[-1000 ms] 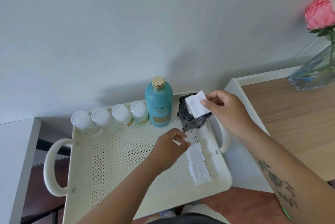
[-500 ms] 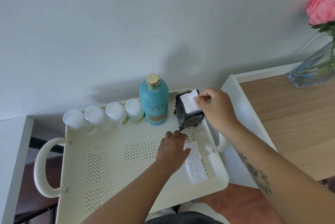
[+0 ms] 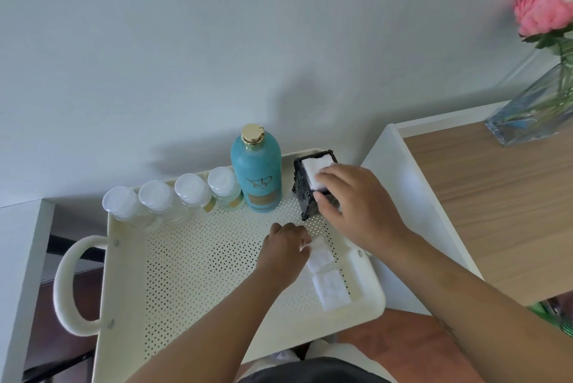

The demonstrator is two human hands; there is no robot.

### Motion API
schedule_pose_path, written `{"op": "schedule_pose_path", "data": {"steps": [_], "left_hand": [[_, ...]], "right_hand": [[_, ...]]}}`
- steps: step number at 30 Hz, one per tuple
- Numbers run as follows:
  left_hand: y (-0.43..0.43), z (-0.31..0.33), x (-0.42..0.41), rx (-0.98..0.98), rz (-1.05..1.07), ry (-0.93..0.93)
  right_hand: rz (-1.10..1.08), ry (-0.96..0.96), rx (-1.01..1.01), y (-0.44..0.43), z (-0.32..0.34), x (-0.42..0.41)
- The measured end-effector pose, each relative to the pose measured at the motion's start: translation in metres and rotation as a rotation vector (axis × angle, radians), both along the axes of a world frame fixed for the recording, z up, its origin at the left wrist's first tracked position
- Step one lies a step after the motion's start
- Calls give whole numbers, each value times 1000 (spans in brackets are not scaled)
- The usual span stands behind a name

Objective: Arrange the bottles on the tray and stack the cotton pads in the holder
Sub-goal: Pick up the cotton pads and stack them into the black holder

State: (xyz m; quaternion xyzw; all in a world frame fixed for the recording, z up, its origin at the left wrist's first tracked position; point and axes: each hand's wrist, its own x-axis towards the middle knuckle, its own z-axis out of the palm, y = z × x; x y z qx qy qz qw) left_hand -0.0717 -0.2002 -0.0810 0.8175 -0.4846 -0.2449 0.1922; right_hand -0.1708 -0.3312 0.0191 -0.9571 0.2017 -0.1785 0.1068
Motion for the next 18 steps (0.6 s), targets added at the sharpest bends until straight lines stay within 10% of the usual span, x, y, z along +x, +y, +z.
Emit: {"op": "schedule_pose_path", "data": {"steps": [18], "left_hand": [[36,38,31,-187,407,523]], "right_hand": [[22,110,-17,1,0,-3]]}}
